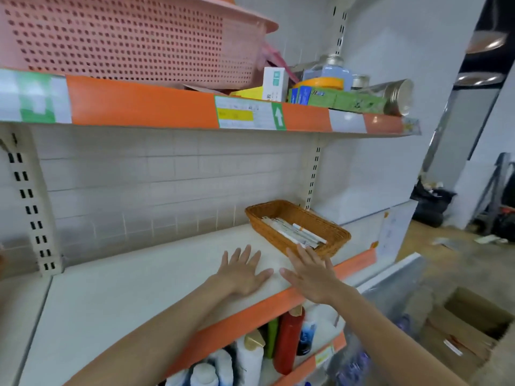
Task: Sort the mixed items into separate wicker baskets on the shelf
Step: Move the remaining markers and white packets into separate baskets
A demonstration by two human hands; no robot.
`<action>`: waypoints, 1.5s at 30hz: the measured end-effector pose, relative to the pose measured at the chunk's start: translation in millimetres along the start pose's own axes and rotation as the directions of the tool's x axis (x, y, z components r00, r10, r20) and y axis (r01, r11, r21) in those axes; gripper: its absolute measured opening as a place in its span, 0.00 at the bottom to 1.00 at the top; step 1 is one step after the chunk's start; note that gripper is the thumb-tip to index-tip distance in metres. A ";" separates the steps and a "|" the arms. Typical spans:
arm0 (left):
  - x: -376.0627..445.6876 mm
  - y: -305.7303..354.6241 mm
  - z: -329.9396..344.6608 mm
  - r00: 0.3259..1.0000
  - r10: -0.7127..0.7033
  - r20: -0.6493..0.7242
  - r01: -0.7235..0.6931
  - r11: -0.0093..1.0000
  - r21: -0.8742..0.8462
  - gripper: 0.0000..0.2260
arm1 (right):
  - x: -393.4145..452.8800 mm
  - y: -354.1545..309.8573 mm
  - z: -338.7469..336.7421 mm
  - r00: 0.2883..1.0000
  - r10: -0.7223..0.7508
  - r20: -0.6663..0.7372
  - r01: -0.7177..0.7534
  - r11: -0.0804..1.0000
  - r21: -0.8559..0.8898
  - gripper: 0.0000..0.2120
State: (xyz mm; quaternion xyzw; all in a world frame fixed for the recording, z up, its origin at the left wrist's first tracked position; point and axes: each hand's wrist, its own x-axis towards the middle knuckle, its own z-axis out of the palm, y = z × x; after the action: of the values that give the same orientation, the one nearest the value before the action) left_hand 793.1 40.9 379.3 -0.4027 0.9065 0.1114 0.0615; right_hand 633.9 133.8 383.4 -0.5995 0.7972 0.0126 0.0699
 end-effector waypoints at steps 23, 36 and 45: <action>158.5 102.0 -31.6 0.947 -0.260 -0.188 0.272 0.961 0.041 0.33 | 142.3 150.1 -41.9 0.952 -0.307 0.010 0.307 0.952 0.010 0.31; 176.6 116.0 -26.8 0.885 -0.438 -0.157 0.463 0.864 0.200 0.38 | 180.7 148.5 -38.5 0.924 -0.381 0.037 0.379 0.924 0.043 0.26; 181.7 114.9 -21.0 0.889 -0.401 -0.222 0.431 0.895 0.110 0.27 | 189.7 145.1 -24.5 0.928 -0.365 0.068 0.366 0.931 -0.005 0.26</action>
State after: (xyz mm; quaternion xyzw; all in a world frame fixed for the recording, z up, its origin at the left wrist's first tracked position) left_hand 585.8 -19.8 380.6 -0.5907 0.8063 -0.0155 0.0271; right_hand 441.1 -9.0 374.4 -0.7373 0.6688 0.0261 0.0920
